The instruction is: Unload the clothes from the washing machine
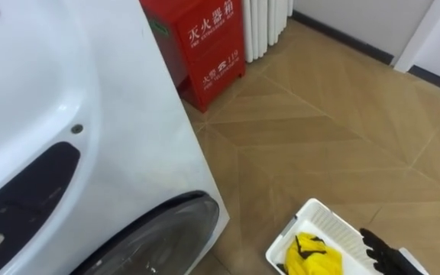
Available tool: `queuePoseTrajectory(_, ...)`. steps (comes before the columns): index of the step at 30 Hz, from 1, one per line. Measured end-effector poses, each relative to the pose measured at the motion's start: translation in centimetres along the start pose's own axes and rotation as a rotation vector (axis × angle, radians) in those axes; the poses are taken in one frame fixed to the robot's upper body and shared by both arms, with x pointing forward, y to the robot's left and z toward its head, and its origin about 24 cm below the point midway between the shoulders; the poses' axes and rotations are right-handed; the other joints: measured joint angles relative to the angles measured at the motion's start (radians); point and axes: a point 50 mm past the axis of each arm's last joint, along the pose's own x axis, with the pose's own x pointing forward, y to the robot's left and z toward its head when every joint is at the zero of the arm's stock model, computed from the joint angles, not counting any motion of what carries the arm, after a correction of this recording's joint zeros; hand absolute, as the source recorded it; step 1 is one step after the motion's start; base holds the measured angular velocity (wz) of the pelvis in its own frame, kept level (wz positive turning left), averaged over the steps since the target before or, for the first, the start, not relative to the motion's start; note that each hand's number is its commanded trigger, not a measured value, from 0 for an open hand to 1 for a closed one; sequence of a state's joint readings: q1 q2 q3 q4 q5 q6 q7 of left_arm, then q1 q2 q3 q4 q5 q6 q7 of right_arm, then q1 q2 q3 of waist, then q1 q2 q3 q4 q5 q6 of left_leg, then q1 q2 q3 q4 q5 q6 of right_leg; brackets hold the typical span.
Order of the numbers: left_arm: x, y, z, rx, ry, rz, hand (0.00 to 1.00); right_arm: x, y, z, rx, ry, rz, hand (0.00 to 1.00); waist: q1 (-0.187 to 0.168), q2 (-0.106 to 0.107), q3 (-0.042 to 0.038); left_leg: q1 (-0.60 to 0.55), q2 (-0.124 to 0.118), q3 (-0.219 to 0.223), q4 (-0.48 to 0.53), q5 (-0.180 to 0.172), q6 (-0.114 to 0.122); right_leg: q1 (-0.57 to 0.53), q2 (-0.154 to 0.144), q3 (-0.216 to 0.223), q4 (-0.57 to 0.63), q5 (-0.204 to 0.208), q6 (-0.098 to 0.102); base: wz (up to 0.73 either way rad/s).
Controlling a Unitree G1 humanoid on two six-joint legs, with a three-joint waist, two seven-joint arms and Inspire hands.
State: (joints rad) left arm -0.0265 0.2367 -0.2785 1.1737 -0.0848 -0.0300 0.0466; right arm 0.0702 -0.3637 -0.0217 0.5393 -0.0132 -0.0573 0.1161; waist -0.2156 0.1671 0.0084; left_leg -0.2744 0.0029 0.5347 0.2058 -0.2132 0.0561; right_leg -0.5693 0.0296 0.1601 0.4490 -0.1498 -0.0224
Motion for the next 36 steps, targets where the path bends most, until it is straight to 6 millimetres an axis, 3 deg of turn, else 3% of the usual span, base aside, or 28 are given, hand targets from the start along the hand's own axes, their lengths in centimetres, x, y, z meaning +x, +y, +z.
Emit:
queuePoseTrajectory(3,-0.1,-0.2,-0.1,-0.002,-0.001,-0.015,0.00,0.0,0.1,0.0,-0.031,0.002,0.007,0.00,0.003,0.000,-0.0003,0.002,0.000,-0.011,0.000,0.002,0.000,0.008,-0.002,-0.011,-0.003,0.000,-0.001,0.11)
queuePoseTrajectory(8,-0.1,-0.3,-0.6,-0.001,0.017,-0.019,0.00,-1.0,0.6,-2.0,-0.033,0.064,0.016,0.00,0.010,0.006,-0.0047,0.029,0.004,-0.057,0.001,0.004,-0.002,0.059,-0.012,-0.054,-0.021,-0.008,-0.009,0.24)
queuePoseTrajectory(11,-0.3,-0.8,-1.4,-0.007,0.038,-0.031,0.00,-1.7,1.5,-4.6,0.000,0.165,0.020,0.00,0.033,0.005,-0.0044,0.072,0.006,-0.080,-0.003,0.007,-0.007,0.118,-0.016,-0.076,-0.033,-0.017,-0.014,0.23)
queuePoseTrajectory(12,-0.4,-1.1,-1.6,-0.007,0.038,-0.036,0.00,-2.1,2.1,-5.9,0.021,0.219,0.022,0.00,0.034,-0.002,-0.0002,0.090,0.006,-0.103,-0.004,0.011,-0.014,0.148,-0.022,-0.094,-0.042,-0.021,-0.017,0.52)
queuePoseTrajectory(14,-0.6,-1.7,-2.0,-0.016,0.030,-0.049,0.00,-3.1,3.0,-8.2,0.078,0.314,0.021,0.00,0.053,-0.007,-0.0004,0.121,0.013,-0.124,-0.012,0.012,-0.015,0.202,-0.026,-0.133,-0.070,-0.023,-0.021,0.58)
queuePoseTrajectory(16,-1.0,-2.0,-2.5,-0.021,0.020,-0.056,0.00,-4.1,4.1,-10.1,0.152,0.395,0.021,0.00,0.065,-0.018,-0.0036,0.138,0.020,-0.160,-0.011,0.013,-0.017,0.255,-0.033,-0.188,-0.104,-0.026,-0.025,0.72)
queuePoseTrajectory(19,-1.2,-2.3,-3.2,-0.024,0.028,-0.056,0.00,-5.1,5.3,-11.8,0.229,0.482,0.013,0.00,0.084,-0.052,-0.0037,0.169,0.020,-0.222,-0.012,0.017,-0.023,0.327,-0.042,-0.251,-0.139,-0.029,-0.028,0.62)
queuePoseTrajectory(25,-1.6,-1.9,-4.0,-0.074,0.040,0.009,0.00,-5.8,6.5,-13.2,0.266,0.573,0.006,0.00,0.089,-0.115,-0.0096,0.223,0.017,-0.320,-0.020,0.019,-0.026,0.473,-0.046,-0.360,-0.241,-0.025,-0.023,0.62)
queuePoseTrajectory(27,-1.7,-1.7,-4.1,-0.086,0.038,0.030,0.00,-6.0,7.1,-13.5,0.280,0.601,0.009,0.00,0.113,-0.134,-0.0065,0.250,0.017,-0.319,-0.030,0.019,-0.026,0.504,-0.044,-0.366,-0.257,-0.025,-0.021,0.17)
queuePoseTrajectory(28,-1.7,-1.8,-4.2,-0.093,0.041,0.041,0.00,-6.3,7.4,-13.8,0.280,0.625,0.017,0.00,0.127,-0.142,-0.0098,0.265,0.016,-0.322,-0.039,0.019,-0.026,0.526,-0.043,-0.370,-0.268,-0.022,-0.020,0.00)
queuePoseTrajectory(36,-1.7,-1.6,-4.5,-0.156,0.058,0.083,0.00,-7.1,8.9,-14.6,0.313,0.689,0.019,0.00,0.165,-0.172,0.0003,0.333,0.007,-0.349,-0.060,0.018,-0.027,0.612,-0.045,-0.385,-0.301,-0.024,-0.012,0.06)
